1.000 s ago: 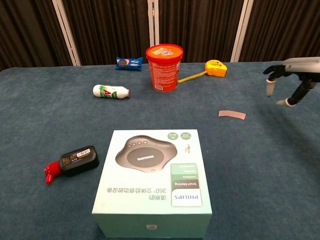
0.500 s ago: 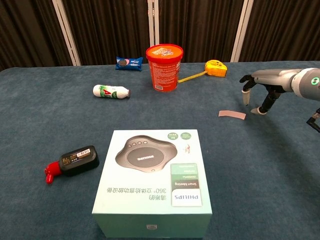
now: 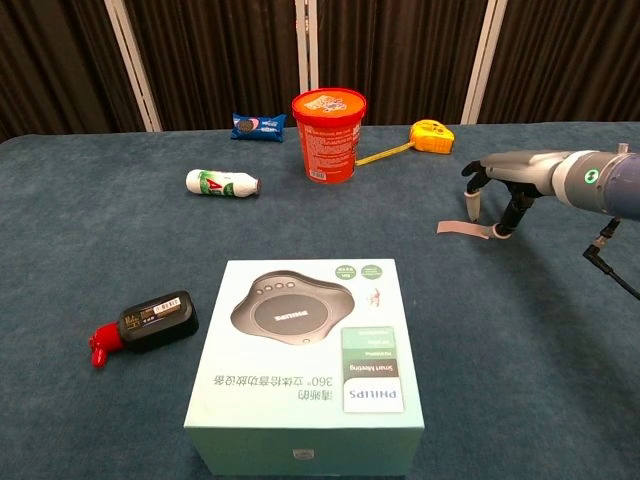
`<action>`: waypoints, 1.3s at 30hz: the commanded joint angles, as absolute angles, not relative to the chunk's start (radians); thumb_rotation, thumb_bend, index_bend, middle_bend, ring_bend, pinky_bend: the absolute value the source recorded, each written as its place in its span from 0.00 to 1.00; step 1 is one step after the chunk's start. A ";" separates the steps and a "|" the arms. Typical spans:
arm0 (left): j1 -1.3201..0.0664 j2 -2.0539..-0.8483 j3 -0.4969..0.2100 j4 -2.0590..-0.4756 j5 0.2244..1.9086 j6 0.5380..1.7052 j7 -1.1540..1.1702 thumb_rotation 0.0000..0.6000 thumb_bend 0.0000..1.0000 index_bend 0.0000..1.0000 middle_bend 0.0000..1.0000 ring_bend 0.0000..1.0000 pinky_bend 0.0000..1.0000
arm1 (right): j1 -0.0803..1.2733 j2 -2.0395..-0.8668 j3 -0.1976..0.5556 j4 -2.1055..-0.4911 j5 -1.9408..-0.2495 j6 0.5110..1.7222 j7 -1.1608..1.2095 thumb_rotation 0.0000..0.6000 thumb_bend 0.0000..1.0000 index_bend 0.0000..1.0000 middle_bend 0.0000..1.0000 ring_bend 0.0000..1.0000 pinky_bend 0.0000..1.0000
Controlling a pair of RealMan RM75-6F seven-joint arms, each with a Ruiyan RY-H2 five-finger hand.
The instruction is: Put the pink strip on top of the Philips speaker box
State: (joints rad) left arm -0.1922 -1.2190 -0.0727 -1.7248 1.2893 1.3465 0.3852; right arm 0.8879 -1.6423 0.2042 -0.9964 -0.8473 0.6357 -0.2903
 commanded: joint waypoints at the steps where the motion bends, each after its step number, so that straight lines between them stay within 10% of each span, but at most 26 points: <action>1: -0.194 -1.220 -0.074 -1.722 1.285 1.345 0.385 1.00 0.00 0.00 0.00 0.00 0.00 | 0.894 -1.657 0.203 -0.977 -0.840 0.631 -0.295 1.00 0.27 0.51 0.00 0.00 0.00; 18: -0.195 -1.211 -0.069 -1.723 1.281 1.346 0.367 1.00 0.00 0.00 0.00 0.00 0.00 | 0.879 -1.624 0.224 -1.042 -0.955 0.683 -0.206 1.00 0.42 0.67 0.00 0.00 0.00; 39: -0.197 -1.171 -0.058 -1.762 1.321 1.345 0.311 1.00 0.00 0.00 0.00 0.00 0.00 | 0.846 -1.148 0.147 -1.776 -1.363 0.831 -0.387 1.00 0.44 0.67 0.00 0.00 0.00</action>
State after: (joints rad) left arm -0.1965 -1.1748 -0.0574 -1.7576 1.3195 1.3450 0.3114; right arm 0.8459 -1.1958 0.1691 -1.7156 -1.3026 0.8086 -0.3341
